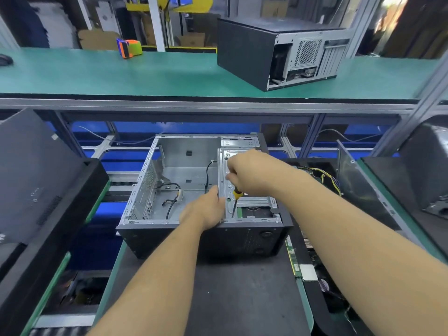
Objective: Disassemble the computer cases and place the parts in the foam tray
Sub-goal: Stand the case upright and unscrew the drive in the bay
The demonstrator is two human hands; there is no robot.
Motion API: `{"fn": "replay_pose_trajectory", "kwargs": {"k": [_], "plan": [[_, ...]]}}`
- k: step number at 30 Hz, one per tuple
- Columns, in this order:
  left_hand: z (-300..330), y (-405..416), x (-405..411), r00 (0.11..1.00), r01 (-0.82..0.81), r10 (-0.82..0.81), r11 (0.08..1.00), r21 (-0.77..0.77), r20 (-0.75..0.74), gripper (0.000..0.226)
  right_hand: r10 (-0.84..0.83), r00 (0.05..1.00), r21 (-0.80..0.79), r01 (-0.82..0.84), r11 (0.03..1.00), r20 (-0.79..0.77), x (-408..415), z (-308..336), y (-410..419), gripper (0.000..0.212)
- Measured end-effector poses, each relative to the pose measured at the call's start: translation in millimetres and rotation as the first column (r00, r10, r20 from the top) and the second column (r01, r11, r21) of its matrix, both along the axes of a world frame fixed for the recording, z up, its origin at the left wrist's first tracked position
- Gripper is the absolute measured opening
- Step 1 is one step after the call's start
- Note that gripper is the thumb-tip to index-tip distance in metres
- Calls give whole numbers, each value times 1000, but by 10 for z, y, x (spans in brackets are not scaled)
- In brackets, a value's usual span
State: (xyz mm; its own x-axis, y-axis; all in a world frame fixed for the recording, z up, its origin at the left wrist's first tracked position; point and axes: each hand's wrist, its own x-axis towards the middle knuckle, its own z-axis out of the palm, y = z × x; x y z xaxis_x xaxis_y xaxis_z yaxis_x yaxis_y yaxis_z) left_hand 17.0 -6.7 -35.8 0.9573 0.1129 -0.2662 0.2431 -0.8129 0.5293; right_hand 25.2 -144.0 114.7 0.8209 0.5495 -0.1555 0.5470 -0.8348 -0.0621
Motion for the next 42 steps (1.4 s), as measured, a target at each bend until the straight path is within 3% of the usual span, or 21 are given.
{"fn": "replay_pose_trajectory", "kwargs": {"k": [3,6,12,14,16,19,23,27,31,33,35,38,42], "plan": [[4,1,-3,1000,9,-9,1000,17,3,31,123,991,62,-119,991,-60,-25,15,-43,7],[20,0,-2,1000,16,-16,999,33,3,40,173,980,117,-161,980,-98,-47,-4,-65,12],[1,8,-3,1000,24,-24,1000,12,16,31,126,978,163,-99,982,-166,-31,24,-74,19],[-16,14,-2,1000,15,-15,1000,14,10,34,21,991,139,-3,990,-129,-38,-2,-44,12],[-29,18,1,1000,10,-10,1000,-2,13,38,-97,995,52,98,994,-26,-36,-39,-16,33],[-34,13,5,1000,9,-9,1000,-23,15,33,-110,989,-26,113,993,96,-26,-69,20,30],[-38,12,6,1000,7,-7,1000,-11,22,35,38,999,-1,-38,999,24,-43,-12,29,12],[-40,23,9,1000,17,-17,1000,7,25,33,158,985,82,-153,985,-63,-72,14,-5,20],[-47,28,16,999,27,-28,1000,15,39,29,173,975,111,-158,981,-140,-73,70,-24,33],[-51,27,23,999,26,-26,1000,-2,39,28,161,973,130,-140,982,-168,-75,64,-27,29],[-54,27,23,999,24,-24,1000,6,30,37,82,986,133,-63,989,-144,-79,33,-8,11],[-69,37,22,999,28,-28,1000,1,24,43,-90,996,26,90,996,-19,-66,-31,38,38],[-79,29,31,999,20,-19,1000,-16,36,37,-89,991,-9,91,996,99,-62,-55,50,31]]}}
